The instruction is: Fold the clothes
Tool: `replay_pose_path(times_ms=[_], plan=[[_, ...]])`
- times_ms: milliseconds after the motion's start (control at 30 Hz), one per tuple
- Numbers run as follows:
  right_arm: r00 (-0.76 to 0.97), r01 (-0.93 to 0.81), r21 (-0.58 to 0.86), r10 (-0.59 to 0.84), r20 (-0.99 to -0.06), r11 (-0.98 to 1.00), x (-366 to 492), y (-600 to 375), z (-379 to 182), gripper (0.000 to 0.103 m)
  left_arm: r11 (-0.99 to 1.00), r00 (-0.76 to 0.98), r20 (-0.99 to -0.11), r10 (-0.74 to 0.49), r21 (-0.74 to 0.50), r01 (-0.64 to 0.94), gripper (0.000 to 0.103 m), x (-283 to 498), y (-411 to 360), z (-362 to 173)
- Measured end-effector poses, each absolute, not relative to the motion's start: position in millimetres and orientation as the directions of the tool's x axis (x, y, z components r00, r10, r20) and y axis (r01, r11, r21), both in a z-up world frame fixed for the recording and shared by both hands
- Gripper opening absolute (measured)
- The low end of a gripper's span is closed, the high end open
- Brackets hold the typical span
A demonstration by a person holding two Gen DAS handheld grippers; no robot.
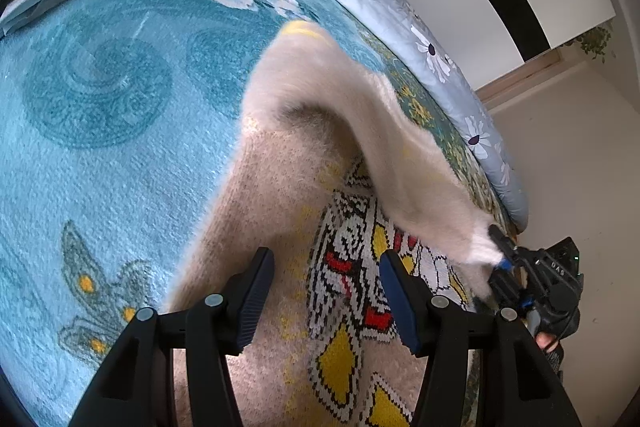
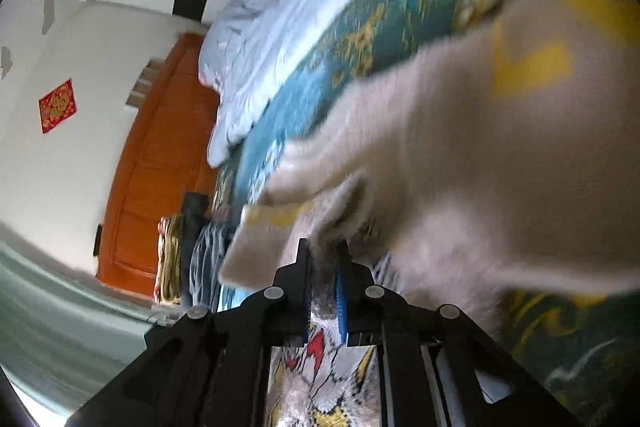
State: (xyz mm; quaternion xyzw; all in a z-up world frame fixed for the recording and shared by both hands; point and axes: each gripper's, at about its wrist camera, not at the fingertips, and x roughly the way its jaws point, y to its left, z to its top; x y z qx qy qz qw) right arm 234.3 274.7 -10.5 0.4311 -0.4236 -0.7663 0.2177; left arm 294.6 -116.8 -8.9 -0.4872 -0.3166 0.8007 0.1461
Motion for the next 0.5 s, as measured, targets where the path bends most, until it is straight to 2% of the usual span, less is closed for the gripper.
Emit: replay_pose_path(times_ms=[133,300,500], plan=[[-0.594,-0.054,0.805,-0.629,-0.501,-0.59,235,298,-1,0.009,-0.756,-0.483,-0.687,0.543,-0.65,0.074,0.059,296,-119,-10],[-0.587,-0.14,0.737,-0.544,-0.599,-0.661,236,312,-17,0.007,-0.753,-0.48,-0.685,0.547,-0.654,0.075,0.059,299,-122,-9],[-0.641,-0.142,0.804,-0.565,-0.52,-0.578,258,343,-13,0.01,-0.748,-0.479,-0.683,0.551,-0.659,0.079,0.059,305,-127,-9]])
